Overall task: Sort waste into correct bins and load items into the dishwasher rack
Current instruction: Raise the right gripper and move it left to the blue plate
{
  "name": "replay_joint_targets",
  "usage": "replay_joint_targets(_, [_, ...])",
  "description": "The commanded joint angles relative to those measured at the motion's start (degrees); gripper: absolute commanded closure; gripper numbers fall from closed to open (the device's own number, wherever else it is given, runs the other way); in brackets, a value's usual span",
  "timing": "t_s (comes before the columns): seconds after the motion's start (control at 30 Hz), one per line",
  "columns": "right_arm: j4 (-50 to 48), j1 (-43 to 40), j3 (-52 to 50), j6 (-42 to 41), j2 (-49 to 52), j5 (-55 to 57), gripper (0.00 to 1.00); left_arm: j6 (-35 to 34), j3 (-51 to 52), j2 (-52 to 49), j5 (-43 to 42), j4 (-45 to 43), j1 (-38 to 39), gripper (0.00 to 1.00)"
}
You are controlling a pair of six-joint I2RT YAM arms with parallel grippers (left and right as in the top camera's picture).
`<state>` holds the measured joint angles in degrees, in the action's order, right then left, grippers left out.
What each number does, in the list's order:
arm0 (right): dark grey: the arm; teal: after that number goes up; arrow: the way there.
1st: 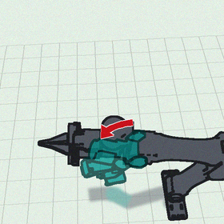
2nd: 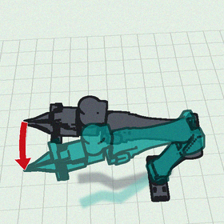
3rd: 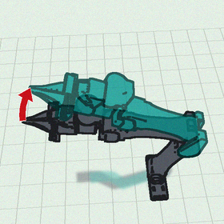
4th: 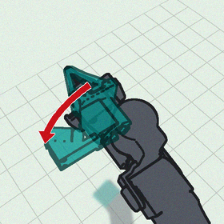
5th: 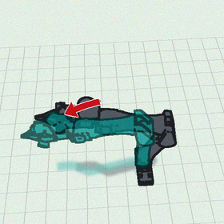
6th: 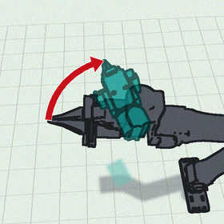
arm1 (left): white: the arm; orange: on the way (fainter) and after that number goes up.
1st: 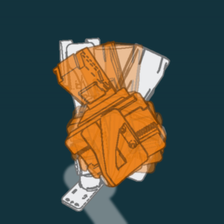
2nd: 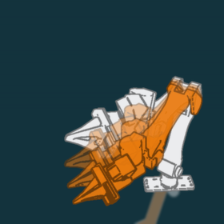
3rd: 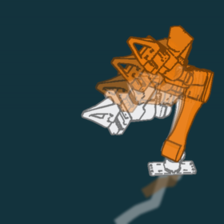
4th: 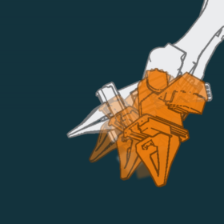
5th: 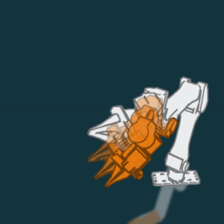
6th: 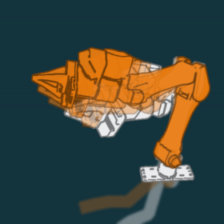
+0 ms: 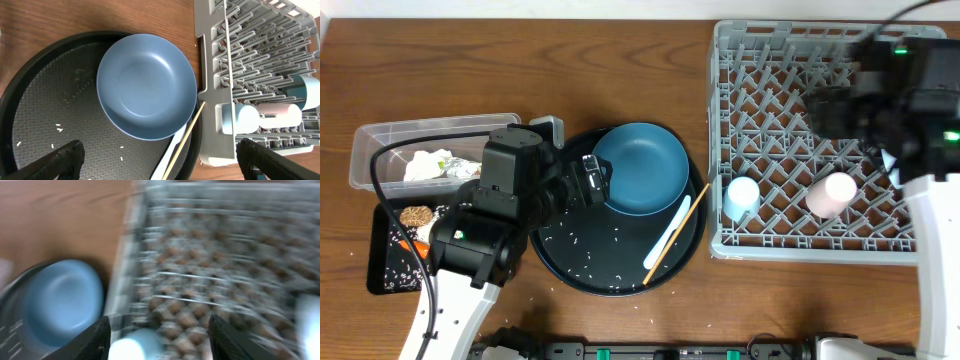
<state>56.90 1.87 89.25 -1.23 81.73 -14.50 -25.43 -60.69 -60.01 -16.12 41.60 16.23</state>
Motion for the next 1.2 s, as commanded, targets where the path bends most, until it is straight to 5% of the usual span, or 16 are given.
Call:
replay_joint_targets(0.0, [-1.4, 6.8, -0.5, -0.4, 2.8, -6.8, 0.41, 0.9, -0.5, 0.2, 0.5, 0.0, -0.2, 0.02])
replay_joint_targets(0.1, [-4.2, 13.7, -0.8, -0.4, 7.0, -6.7, 0.47, 0.9, -0.5, 0.2, 0.5, 0.0, -0.2, 0.02])
replay_joint_targets(0.23, [-6.2, 20.7, -0.8, -0.4, 13.6, 0.3, 0.79, 0.9, -0.5, 0.2, 0.5, 0.0, -0.2, 0.02])
replay_joint_targets(0.37, [-6.5, 24.9, -0.8, -0.5, 20.1, 5.6, 0.99, 0.9, -0.5, 0.2, 0.5, 0.0, -0.2, 0.02])
replay_joint_targets(0.73, [4.2, 25.5, -0.8, -6.0, 24.8, 15.4, 0.99, 0.9, -0.5, 0.2, 0.5, 0.0, -0.2, 0.02])
replay_joint_targets(1.17, [9.2, 25.6, -0.8, -6.0, 24.8, 11.6, 0.99, 0.9, -0.5, 0.2, 0.5, 0.0, -0.2, 0.02])
